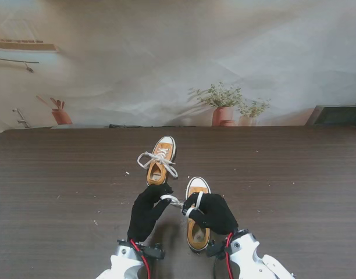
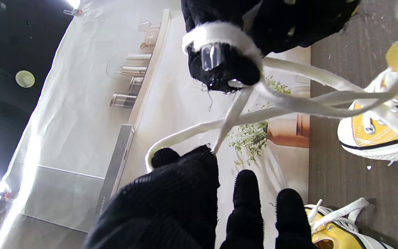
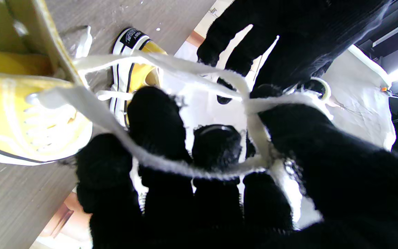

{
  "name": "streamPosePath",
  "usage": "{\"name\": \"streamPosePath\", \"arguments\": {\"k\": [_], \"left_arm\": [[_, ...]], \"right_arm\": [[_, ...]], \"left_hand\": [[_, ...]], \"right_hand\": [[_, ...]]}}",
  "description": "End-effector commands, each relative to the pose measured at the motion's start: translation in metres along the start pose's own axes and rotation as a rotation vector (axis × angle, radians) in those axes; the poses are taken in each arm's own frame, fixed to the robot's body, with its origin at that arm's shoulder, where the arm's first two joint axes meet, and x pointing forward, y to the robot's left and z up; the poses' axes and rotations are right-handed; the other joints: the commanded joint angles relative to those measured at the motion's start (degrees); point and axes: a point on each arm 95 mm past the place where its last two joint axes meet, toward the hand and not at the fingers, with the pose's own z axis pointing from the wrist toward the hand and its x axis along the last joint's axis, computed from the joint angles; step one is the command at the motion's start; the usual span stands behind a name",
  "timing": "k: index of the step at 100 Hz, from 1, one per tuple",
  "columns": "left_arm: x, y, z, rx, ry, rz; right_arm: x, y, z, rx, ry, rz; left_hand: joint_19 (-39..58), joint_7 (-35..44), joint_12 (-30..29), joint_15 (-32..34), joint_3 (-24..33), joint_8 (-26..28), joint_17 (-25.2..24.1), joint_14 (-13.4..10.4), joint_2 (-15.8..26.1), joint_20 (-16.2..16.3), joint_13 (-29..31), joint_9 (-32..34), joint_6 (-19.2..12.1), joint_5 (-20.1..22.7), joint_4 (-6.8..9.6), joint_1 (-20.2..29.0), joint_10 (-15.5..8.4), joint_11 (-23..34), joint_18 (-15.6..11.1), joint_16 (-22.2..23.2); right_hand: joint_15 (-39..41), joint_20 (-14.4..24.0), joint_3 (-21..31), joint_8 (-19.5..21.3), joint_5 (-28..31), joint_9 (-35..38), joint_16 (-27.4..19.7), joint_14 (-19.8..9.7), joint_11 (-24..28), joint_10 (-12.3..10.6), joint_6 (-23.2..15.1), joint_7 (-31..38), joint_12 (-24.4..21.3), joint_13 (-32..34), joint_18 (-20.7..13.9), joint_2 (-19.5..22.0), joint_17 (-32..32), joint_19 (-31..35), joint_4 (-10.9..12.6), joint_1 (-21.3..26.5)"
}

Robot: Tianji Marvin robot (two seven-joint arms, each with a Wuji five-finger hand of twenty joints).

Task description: Tie the shoelaces into a bow on the shoes

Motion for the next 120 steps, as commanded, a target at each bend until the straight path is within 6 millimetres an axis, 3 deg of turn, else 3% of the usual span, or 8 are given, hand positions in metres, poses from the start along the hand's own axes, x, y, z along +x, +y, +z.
{"name": "streamPosePath", "arguments": {"k": [1,24,44,57,84,93,103,120], "left_arm": [[0.005,0.004,0.001,-0.007,0.002,-0.018],[0.004,-0.001,0.001,0.028,-0.006,-0.014],[0.006,-0.003,0.001,0.047,-0.006,-0.017],[0.008,-0.004,0.001,0.053,0.000,-0.015],[0.011,-0.008,-0.001,0.070,0.011,-0.012],[0.011,-0.009,-0.001,0.075,0.014,-0.012],[0.012,-0.009,-0.001,0.079,0.015,-0.008],[0.012,-0.009,-0.001,0.077,0.010,-0.007]], "right_arm": [[-0.001,0.001,-0.002,0.029,-0.002,0.000],[-0.002,0.006,-0.004,0.079,-0.035,0.032],[-0.002,0.013,-0.005,0.121,-0.045,0.001],[-0.003,0.018,-0.006,0.132,-0.040,-0.055],[-0.005,0.036,-0.009,0.130,-0.021,-0.204],[-0.004,0.044,-0.013,0.205,-0.023,-0.221],[-0.003,0.048,-0.014,0.241,-0.025,-0.238],[-0.003,0.043,-0.011,0.194,-0.034,-0.205]], "left_hand": [[0.0,2.1,1.3,0.3,0.5,1.7,-0.6,-0.3,1.4,-0.5,0.8,0.2,-11.7,-0.4,0.55,3.5,-1.0,0.6,-0.2,2.1],[-0.8,1.4,0.0,-1.0,-0.8,1.4,-0.7,-0.7,2.0,-0.6,-0.1,-0.2,-11.9,-0.9,0.79,3.5,-0.9,-1.2,-0.5,0.4],[-0.9,0.9,-0.5,-1.1,-1.5,0.9,-0.6,-0.6,2.3,-0.5,0.0,-0.2,-11.9,-1.2,0.88,3.5,-1.0,-2.0,-0.5,-0.8],[-1.0,0.8,-0.7,-1.2,-1.6,0.6,-0.6,-0.6,2.3,-0.5,0.0,-0.2,-11.8,-1.2,0.96,3.5,-1.0,-2.3,-0.5,-1.3],[-0.9,0.6,-0.8,-1.1,-2.2,0.0,-0.6,-0.6,2.5,-0.2,-0.1,0.0,-12.0,-1.4,0.97,3.5,-1.0,-2.7,-0.8,-2.3],[-0.7,-2.2,-1.6,-1.0,-4.5,-2.2,-0.6,-0.7,3.3,0.1,-0.2,0.0,-11.2,-1.9,1.37,3.5,-1.1,-3.8,-0.9,-3.6],[-0.4,-7.5,-2.5,-0.7,-10.4,-12.8,-0.6,-0.9,4.4,0.8,-0.3,0.2,-10.3,-2.5,1.73,3.4,-1.2,-5.5,-1.0,-5.2],[-0.1,-8.4,-3.0,-0.9,-11.9,-15.6,-0.5,-0.8,4.7,1.0,-0.3,0.3,-9.7,-2.3,1.48,3.5,-1.2,-6.1,-1.1,-5.5]], "right_hand": [[-3.1,-0.9,-0.3,-1.7,-1.7,-3.1,-1.7,0.8,-1.8,0.3,-2.2,-0.6,-1.3,-0.5,-1.3,-0.1,-2.8,-1.6,-0.5,0.7],[-11.2,-1.1,3.4,-4.0,-10.2,-17.5,-2.1,1.0,-9.1,2.3,-2.9,-4.0,-9.0,-12.8,-3.7,-2.2,-14.6,-8.0,-0.4,3.1],[-17.5,-0.4,2.0,3.2,-18.0,-28.5,-1.9,0.5,-15.6,3.2,-3.8,-17.0,-15.9,-22.9,-6.4,1.2,-23.3,-14.3,1.0,8.0],[-20.2,-1.1,2.0,2.3,-25.2,-32.2,-2.7,0.6,-18.2,3.4,-4.9,-17.8,-18.7,-26.2,-6.9,2.8,-25.8,-17.0,2.1,10.0],[-22.4,-1.6,3.4,0.5,-27.4,-34.4,-3.2,-0.3,-18.2,2.1,-5.7,-16.8,-19.8,-27.4,-7.9,1.9,-26.5,-18.7,9.4,1.5],[-23.5,-2.2,4.2,-0.1,-26.8,-35.1,-3.3,-1.2,-18.5,1.3,-5.5,-17.7,-19.5,-28.5,-8.9,-1.3,-27.2,-19.9,9.3,-2.9],[-23.3,-2.2,1.4,-0.4,-26.7,-34.7,-3.0,-1.6,-16.8,1.0,-5.2,-18.2,-18.0,-28.4,-9.3,-2.2,-27.0,-20.1,8.6,-4.8],[-19.9,-0.6,-3.3,-0.4,-21.0,-30.0,-1.7,-0.3,-14.1,2.3,-6.5,-18.0,-14.5,-25.4,-7.9,6.4,-24.6,-16.8,8.5,-11.2]]}}
